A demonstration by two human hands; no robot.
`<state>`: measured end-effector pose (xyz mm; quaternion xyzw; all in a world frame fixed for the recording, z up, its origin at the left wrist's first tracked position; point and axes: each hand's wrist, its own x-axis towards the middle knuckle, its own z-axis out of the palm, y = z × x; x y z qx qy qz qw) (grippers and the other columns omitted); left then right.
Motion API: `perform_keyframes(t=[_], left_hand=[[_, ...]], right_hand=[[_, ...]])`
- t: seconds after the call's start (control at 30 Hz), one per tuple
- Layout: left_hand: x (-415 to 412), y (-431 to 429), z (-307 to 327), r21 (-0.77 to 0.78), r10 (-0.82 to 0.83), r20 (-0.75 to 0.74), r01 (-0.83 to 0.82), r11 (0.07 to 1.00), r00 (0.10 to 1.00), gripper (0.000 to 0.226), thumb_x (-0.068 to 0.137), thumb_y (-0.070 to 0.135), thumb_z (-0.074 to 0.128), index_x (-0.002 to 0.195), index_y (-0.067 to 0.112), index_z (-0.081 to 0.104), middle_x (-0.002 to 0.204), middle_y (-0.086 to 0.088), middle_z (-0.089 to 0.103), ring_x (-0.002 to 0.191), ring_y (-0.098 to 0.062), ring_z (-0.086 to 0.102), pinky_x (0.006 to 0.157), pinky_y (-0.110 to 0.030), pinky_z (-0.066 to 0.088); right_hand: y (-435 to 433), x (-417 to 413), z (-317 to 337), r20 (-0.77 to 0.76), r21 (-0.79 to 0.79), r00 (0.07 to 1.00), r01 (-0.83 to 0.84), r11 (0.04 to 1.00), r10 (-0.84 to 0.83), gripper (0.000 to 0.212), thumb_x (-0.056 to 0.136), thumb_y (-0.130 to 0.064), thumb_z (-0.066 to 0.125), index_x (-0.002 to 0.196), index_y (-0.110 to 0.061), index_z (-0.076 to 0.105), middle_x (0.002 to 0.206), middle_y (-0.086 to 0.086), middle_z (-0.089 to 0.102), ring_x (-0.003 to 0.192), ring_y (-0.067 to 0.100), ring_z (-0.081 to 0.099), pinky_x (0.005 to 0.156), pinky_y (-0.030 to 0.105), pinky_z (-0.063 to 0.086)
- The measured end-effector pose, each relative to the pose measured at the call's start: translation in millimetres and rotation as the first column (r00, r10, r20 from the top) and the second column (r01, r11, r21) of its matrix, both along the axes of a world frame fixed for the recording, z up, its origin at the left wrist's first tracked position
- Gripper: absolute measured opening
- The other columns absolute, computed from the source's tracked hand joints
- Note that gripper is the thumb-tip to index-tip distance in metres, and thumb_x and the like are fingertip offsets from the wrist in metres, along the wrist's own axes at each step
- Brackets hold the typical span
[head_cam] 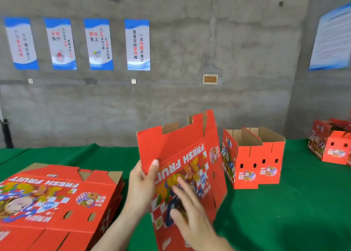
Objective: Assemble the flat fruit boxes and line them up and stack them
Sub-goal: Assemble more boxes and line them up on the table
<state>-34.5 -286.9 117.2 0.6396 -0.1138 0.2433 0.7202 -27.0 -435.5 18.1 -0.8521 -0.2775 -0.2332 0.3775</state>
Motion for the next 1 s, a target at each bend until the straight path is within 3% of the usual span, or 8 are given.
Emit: perform_keyframes(t=[0.1,0.2,0.4,0.5,0.57,0.67,0.83,1.0], left_hand=[[1,26,-5,0.031,-0.069,0.028,0.068,0.997,0.997,0.015,0.083,0.032,0.058,0.095,0.027,0.066,0.092,0.002,0.075,0.080,-0.015,0.072,0.062,-0.025,0.057],[2,44,-7,0.060,-0.128,0.034,0.126,0.990,0.991,0.019,0.081,0.028,0.059,0.097,0.027,0.067,0.094,-0.002,0.075,0.080,-0.016,0.072,0.061,-0.024,0.056],[0,60,-4,-0.019,-0.282,-0.054,0.281,0.960,0.958,0.015,0.078,0.022,0.062,0.090,0.027,0.070,0.091,-0.016,0.073,0.075,-0.032,0.071,0.058,-0.038,0.058],[3,64,-5,-0.040,-0.329,-0.077,0.327,0.944,0.941,0.016,0.077,0.021,0.063,0.091,0.024,0.071,0.090,-0.017,0.073,0.073,-0.032,0.071,0.058,-0.038,0.057],[5,65,-8,-0.047,-0.341,-0.099,0.338,0.940,0.935,0.018,0.077,0.021,0.063,0.094,0.020,0.070,0.090,-0.017,0.073,0.073,-0.031,0.071,0.057,-0.036,0.057],[6,66,-16,-0.060,-0.365,-0.142,0.360,0.931,0.920,0.023,0.078,0.020,0.063,0.099,0.013,0.066,0.090,-0.020,0.072,0.072,-0.032,0.071,0.057,-0.037,0.057],[7,66,-16,0.015,-0.362,-0.136,0.367,0.930,0.922,0.032,0.076,0.035,0.070,0.106,0.025,0.065,0.095,-0.015,0.072,0.078,-0.032,0.071,0.059,-0.035,0.057],[13,75,-18,0.071,-0.313,-0.126,0.324,0.943,0.941,0.034,0.080,0.027,0.062,0.113,0.023,0.060,0.097,-0.011,0.073,0.080,-0.027,0.071,0.060,-0.032,0.057]], right_hand=[[-30,12,29,-0.054,0.115,0.990,0.133,0.984,-0.127,0.052,0.096,-0.026,0.051,0.143,-0.034,0.029,0.148,-0.029,0.015,0.136,-0.006,0.024,0.113,0.019,0.023],[-58,19,69,-0.078,0.184,0.962,0.271,0.945,-0.260,0.056,0.091,-0.012,0.060,0.142,-0.015,0.037,0.142,-0.006,0.034,0.101,0.001,0.053,0.092,0.023,0.044],[-97,27,108,-0.145,0.267,0.902,0.430,0.862,-0.405,0.036,0.084,-0.020,0.071,0.113,-0.006,0.055,0.091,0.004,0.060,0.065,0.013,0.057,0.067,0.029,0.043],[-110,19,115,-0.358,0.062,0.889,0.328,0.943,-0.285,0.022,0.089,-0.033,0.064,0.089,-0.012,0.056,0.077,0.011,0.062,0.041,0.008,0.057,0.042,0.023,0.040],[-119,13,120,-0.552,0.044,0.819,0.217,0.975,-0.158,0.015,0.092,-0.038,0.060,0.093,-0.023,0.058,0.097,0.006,0.064,0.053,0.017,0.068,0.038,0.021,0.043],[-132,6,121,-0.745,0.060,0.666,0.130,0.990,-0.042,0.036,0.092,-0.044,0.056,0.118,-0.021,0.054,0.120,0.003,0.059,0.074,0.032,0.072,0.047,0.027,0.053],[-130,-1,111,-0.738,0.125,0.674,0.167,0.978,-0.021,0.053,0.075,-0.054,0.065,0.112,-0.017,0.062,0.102,0.009,0.070,0.060,0.021,0.065,0.053,0.029,0.053],[-120,-4,114,-0.768,0.092,0.638,0.198,0.976,-0.057,0.043,0.088,-0.043,0.061,0.115,-0.009,0.060,0.101,0.011,0.073,0.065,0.025,0.070,0.051,0.025,0.052]])
